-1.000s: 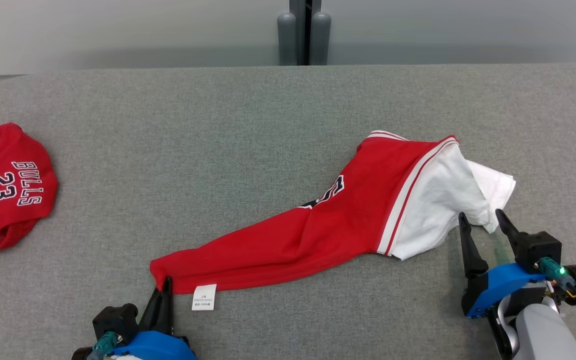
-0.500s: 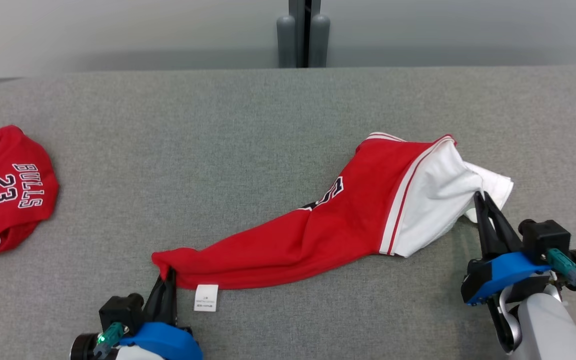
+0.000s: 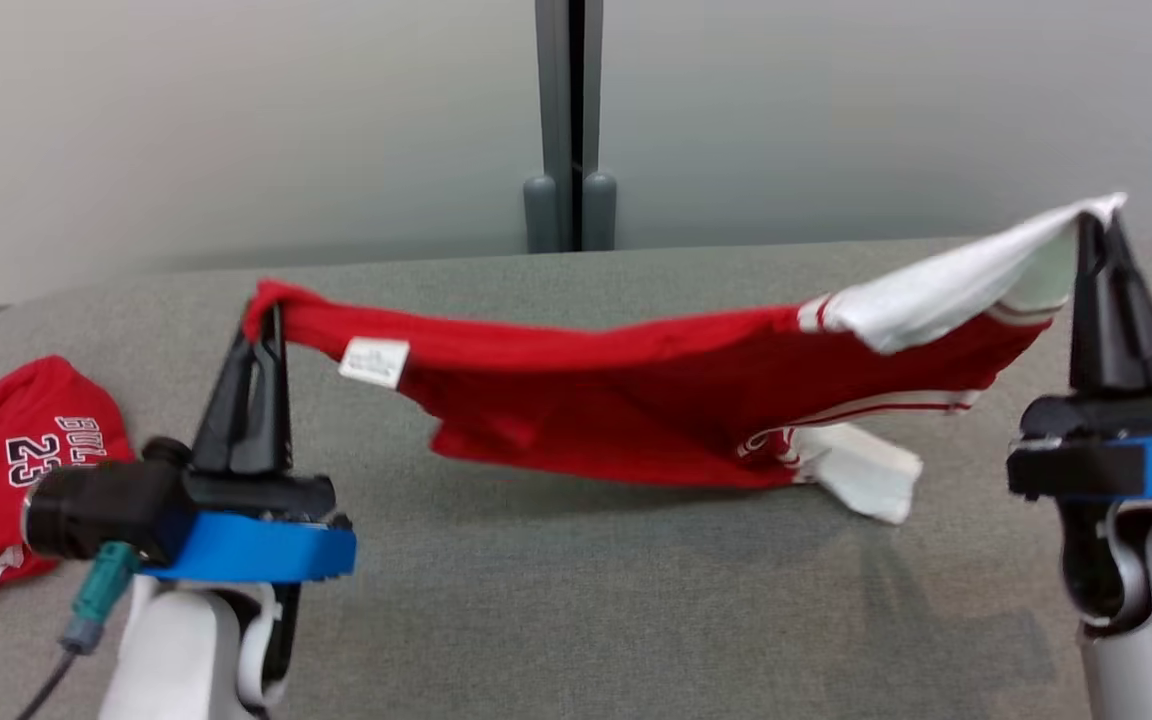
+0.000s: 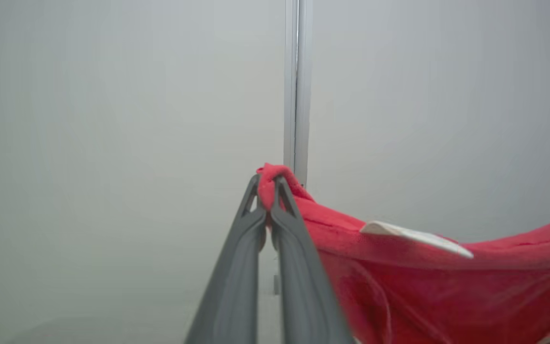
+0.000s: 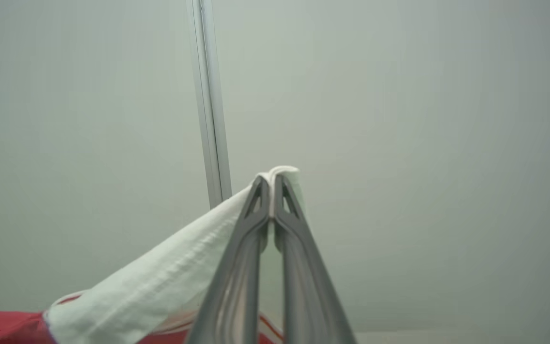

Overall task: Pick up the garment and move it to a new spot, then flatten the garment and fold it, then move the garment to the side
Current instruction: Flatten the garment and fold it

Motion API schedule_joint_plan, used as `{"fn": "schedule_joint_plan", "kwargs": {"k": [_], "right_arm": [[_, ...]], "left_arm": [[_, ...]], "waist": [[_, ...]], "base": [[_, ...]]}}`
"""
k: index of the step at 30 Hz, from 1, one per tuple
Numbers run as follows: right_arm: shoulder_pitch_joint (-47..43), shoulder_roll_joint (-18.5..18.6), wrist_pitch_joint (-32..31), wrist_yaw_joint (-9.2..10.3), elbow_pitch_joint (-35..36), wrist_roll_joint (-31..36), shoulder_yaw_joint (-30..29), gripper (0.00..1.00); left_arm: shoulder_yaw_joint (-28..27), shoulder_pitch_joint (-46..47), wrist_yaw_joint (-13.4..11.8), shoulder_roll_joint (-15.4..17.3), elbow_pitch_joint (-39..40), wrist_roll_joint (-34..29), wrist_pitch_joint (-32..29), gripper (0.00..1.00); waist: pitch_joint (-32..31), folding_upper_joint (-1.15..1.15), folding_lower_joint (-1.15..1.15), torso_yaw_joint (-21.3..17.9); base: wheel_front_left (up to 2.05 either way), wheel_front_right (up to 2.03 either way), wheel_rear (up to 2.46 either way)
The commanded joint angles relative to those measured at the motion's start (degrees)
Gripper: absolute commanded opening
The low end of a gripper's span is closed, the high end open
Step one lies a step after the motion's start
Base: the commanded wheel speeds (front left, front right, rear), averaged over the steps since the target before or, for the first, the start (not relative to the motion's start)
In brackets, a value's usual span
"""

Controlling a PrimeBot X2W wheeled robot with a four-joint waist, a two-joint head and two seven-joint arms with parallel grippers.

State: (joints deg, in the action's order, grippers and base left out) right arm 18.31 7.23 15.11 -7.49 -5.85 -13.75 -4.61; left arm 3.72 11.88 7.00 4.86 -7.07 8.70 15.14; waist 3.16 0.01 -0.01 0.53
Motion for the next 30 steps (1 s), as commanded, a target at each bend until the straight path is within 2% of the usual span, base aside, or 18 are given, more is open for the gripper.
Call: {"fn": "schedule_joint_plan", "kwargs": {"k": [1, 6, 11, 14, 18, 22, 26, 30], "right_arm": [[1.6, 0.7, 0.1, 0.0, 1.8, -1.6, 0.1, 0.0], [6.5, 2.6, 0.1, 0.0, 7.0, -5.5, 0.0, 0.0], [12.6, 4.9, -1.6, 0.0, 10.4, -8.4, -1.0, 0.0], [16.9, 6.1, -3.8, 0.01, 10.3, -8.7, -1.7, 0.0], [24.3, 7.2, -5.8, 0.01, 6.1, -7.8, -1.0, 0.0], [35.6, 7.9, -5.1, 0.01, -0.9, -4.4, -0.1, 0.0], [49.3, 7.4, -2.7, 0.01, -9.2, -0.4, -0.6, 0.0], [58.4, 6.8, -0.9, 0.01, -13.9, 2.9, -2.4, 0.0]], "left_arm": [[-0.3, 1.9, 0.2, 0.9, 1.2, 0.2, 0.0, 0.0], [0.5, 8.4, 0.5, 5.4, 5.4, 1.0, -1.4, 0.0], [-0.1, 15.7, 0.4, 7.9, 11.9, 4.8, -7.3, 0.0], [-1.3, 20.9, 0.4, 9.9, 12.7, 6.2, -11.3, 0.0], [-1.4, 27.8, -0.1, 11.0, 9.9, 6.1, -13.8, 0.0], [-1.2, 37.0, -0.9, 11.5, 4.7, 4.7, -14.6, 0.0], [-1.1, 49.2, -1.6, 12.0, -4.3, 2.8, -11.5, 0.0], [-1.1, 57.3, -2.8, 11.8, -10.7, 1.5, -6.7, 0.0]], "waist": [[-1.5, -0.01, 0.01, -1.2], [-2.8, -0.01, 0.01, -1.7], [-1.3, -0.01, 0.01, -1.6], [1.6, -0.01, 0.01, -1.4], [7.4, -0.01, 0.01, -0.9], [15.3, -0.01, 0.01, -0.8], [21.7, -0.01, 0.01, -0.7], [24.3, -0.01, 0.01, -0.8]], "base": [[0.0, 0.0, 0.0], [0.0, 0.0, 0.0], [0.0, 0.0, 0.0], [0.0, 0.0, 0.0], [0.0, 0.0, 0.0], [0.0, 0.0, 0.0], [0.0, 0.0, 0.0], [0.0, 0.0, 0.0]]}}
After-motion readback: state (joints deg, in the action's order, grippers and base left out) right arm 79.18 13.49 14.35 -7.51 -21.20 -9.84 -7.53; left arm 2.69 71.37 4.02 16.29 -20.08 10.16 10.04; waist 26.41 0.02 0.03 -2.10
